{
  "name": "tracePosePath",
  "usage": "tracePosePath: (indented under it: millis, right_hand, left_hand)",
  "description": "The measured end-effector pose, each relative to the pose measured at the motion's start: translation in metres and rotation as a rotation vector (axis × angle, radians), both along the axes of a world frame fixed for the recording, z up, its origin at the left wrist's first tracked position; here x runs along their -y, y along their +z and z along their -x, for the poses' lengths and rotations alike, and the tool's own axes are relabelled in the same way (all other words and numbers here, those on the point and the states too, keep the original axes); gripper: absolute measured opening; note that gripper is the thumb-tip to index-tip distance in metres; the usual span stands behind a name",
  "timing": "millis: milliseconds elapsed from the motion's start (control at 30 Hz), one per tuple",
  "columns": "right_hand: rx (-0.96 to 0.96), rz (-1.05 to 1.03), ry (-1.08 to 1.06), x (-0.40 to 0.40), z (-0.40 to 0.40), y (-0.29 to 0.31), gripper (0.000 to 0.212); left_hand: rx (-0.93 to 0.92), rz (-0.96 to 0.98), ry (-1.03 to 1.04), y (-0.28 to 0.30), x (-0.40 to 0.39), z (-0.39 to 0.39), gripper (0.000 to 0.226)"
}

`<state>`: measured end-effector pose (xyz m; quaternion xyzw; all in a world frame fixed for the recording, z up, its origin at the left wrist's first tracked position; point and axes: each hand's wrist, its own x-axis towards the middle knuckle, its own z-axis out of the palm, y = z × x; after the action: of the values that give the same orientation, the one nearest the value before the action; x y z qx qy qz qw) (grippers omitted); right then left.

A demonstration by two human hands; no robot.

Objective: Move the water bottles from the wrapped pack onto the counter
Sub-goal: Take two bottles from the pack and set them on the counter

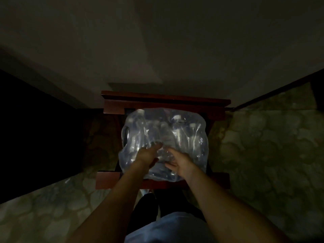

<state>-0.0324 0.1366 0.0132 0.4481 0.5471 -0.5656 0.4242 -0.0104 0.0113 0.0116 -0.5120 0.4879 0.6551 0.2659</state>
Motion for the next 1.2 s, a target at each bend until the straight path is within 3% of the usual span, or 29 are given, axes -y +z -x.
tracePosePath:
  millis: [133,200,367,533,667,767,867,967,1133,1200]
  right_hand:
    - [-0.033,-0.073,-0.014,0.010,-0.003,0.026,0.034]
    - [-0.031,-0.098,0.006,0.013,-0.006,0.040,0.028]
    - [0.059,-0.037,0.006,0.002,-0.020,0.073,0.044]
    - [0.021,0.057,0.010,-0.022,-0.041,0.097,0.044]
    - [-0.039,0.157,0.013,-0.040,-0.061,0.112,0.058]
    - [-0.068,0.227,0.059,-0.055,-0.081,0.124,0.068]
    - [-0.138,0.295,0.119,-0.066,-0.102,0.138,0.068]
    - [-0.250,0.378,0.110,-0.073,-0.125,0.158,0.062]
    - [-0.530,0.526,0.243,-0.080,-0.153,0.211,0.050]
    - [-0.630,0.536,0.291,-0.072,-0.158,0.237,0.049]
  left_hand:
    - [-0.061,-0.141,0.064,0.030,-0.002,-0.006,0.049]
    - [-0.098,-0.228,0.110,0.043,0.002,-0.013,0.042]
    - [-0.161,-0.400,0.142,0.076,0.010,-0.044,0.020]
    - [-0.208,-0.482,0.043,0.103,0.016,-0.072,0.044]
    - [-0.233,-0.469,-0.039,0.114,0.019,-0.096,0.049]
    - [-0.238,-0.452,-0.108,0.119,0.016,-0.120,0.040]
    - [-0.301,-0.438,-0.165,0.130,0.007,-0.139,0.036]
    - [-0.417,-0.411,-0.153,0.150,-0.003,-0.159,0.047]
    - [-0.618,-0.307,-0.199,0.200,-0.010,-0.193,0.063]
    - [-0.732,-0.295,-0.186,0.225,-0.007,-0.202,0.057]
